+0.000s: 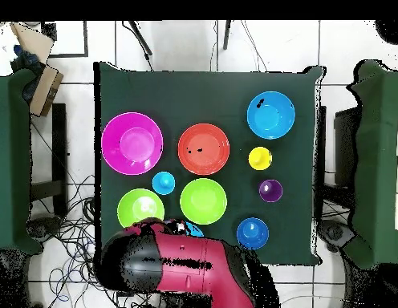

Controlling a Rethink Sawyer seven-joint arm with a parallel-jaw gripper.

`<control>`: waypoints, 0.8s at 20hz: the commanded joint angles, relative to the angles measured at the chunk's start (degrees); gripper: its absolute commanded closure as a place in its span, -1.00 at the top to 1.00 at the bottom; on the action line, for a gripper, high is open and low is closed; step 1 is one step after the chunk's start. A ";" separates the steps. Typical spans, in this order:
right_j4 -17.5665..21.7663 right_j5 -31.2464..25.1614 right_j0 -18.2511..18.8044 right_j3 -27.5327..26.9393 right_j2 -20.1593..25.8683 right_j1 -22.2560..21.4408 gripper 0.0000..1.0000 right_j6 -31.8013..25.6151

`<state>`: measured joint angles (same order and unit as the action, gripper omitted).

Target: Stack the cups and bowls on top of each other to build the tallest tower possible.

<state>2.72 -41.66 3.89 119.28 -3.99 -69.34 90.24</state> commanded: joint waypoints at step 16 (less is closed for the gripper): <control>8.76 11.84 2.85 7.96 1.39 8.92 1.00 4.46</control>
<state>6.87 -34.36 5.64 121.84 -3.98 -65.83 90.24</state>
